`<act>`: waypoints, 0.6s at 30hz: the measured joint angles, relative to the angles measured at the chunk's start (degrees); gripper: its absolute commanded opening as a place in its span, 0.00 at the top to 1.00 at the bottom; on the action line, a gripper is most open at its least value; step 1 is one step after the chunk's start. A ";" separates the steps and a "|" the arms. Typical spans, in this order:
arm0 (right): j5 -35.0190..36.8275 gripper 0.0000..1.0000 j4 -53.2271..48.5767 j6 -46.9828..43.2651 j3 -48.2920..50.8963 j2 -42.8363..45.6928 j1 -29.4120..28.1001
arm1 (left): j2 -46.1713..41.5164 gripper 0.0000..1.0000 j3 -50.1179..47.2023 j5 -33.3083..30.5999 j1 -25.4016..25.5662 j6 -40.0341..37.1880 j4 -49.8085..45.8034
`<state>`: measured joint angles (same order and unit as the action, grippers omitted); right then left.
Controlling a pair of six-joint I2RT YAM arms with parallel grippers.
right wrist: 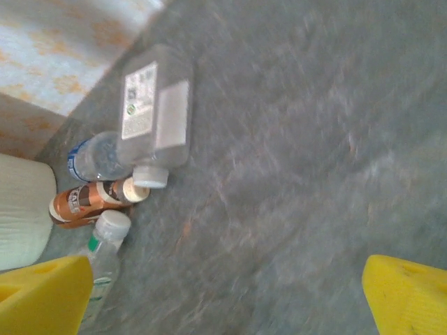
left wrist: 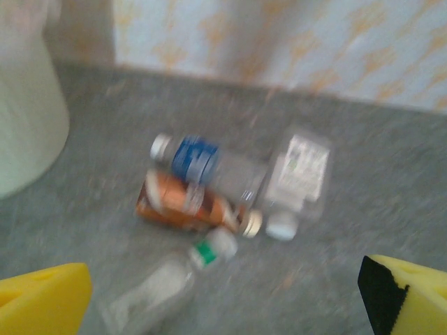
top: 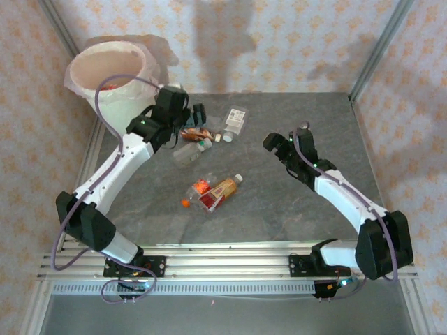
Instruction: Put the plastic bottles in the bin
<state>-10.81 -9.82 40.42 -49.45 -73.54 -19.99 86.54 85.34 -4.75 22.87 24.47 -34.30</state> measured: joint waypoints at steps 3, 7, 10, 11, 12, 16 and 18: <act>-1.05 0.01 -3.50 8.87 -1.36 -1.33 -4.26 | -2.58 0.00 -7.56 -0.74 -0.02 2.56 -0.98; -2.08 0.01 -4.50 20.28 -0.57 -2.51 -10.95 | -4.44 0.00 -11.74 -2.91 -0.02 5.29 -2.43; -3.37 0.01 -3.56 25.70 -0.04 -5.77 -13.94 | -6.03 0.00 -12.85 -4.70 -0.02 6.80 -2.29; -3.96 0.01 -3.41 26.71 -0.20 -7.63 -14.80 | -6.64 0.00 -13.18 -5.25 -0.02 7.26 -2.19; -4.68 0.01 -3.37 27.58 -0.52 -9.66 -15.56 | -7.08 0.00 -13.42 -5.86 -0.02 7.58 -2.08; -7.78 0.02 -3.21 29.73 -2.56 -16.65 -18.23 | -7.48 0.00 -13.53 -7.78 -0.02 8.66 -1.95; -8.83 0.01 -3.48 30.10 -4.46 -19.43 -19.45 | -7.48 0.00 -13.53 -8.33 -0.02 8.72 -1.92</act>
<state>-19.64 -13.30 70.52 -53.91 -92.97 -39.44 79.07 71.81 -13.08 22.85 33.19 -36.23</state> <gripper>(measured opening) 0.981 0.998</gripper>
